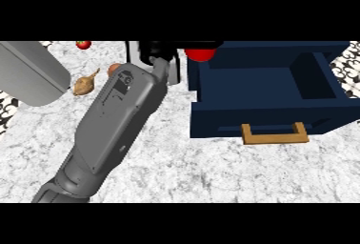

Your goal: Pick up the can, place it into the drawer and close the drawer

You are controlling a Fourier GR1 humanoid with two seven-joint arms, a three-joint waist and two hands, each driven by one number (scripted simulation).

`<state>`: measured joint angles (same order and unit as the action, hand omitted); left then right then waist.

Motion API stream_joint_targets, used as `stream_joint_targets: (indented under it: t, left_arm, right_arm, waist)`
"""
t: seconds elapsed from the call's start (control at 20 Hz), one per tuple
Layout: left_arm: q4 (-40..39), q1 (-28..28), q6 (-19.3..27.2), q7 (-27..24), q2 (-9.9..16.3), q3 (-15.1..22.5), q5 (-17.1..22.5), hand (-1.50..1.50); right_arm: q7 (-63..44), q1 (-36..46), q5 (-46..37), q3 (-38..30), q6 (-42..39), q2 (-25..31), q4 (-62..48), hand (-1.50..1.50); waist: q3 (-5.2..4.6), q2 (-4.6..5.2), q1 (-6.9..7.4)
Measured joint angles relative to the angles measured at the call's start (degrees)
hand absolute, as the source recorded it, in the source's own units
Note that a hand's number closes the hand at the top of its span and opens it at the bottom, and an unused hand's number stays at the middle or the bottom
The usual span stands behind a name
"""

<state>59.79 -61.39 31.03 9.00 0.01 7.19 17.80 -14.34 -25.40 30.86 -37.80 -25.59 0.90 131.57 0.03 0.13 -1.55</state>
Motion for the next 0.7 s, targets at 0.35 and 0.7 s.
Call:
stream_joint_targets:
  t: [0.35,0.7]
  left_arm:
    - [-9.9,-8.5,2.5,-2.5,0.0,2.5,5.4,1.5]
    - [-17.8,-14.7,4.8,-6.0,0.0,6.5,12.5,1.5]
  right_arm:
    - [-1.8,0.5,1.4,-1.0,0.0,0.7,0.9,-1.5]
    - [-0.7,2.1,-0.5,0.0,0.0,0.0,-0.2,-1.5]
  waist:
    - [0.0,0.13,-0.57]
    - [0.03,0.3,-1.23]
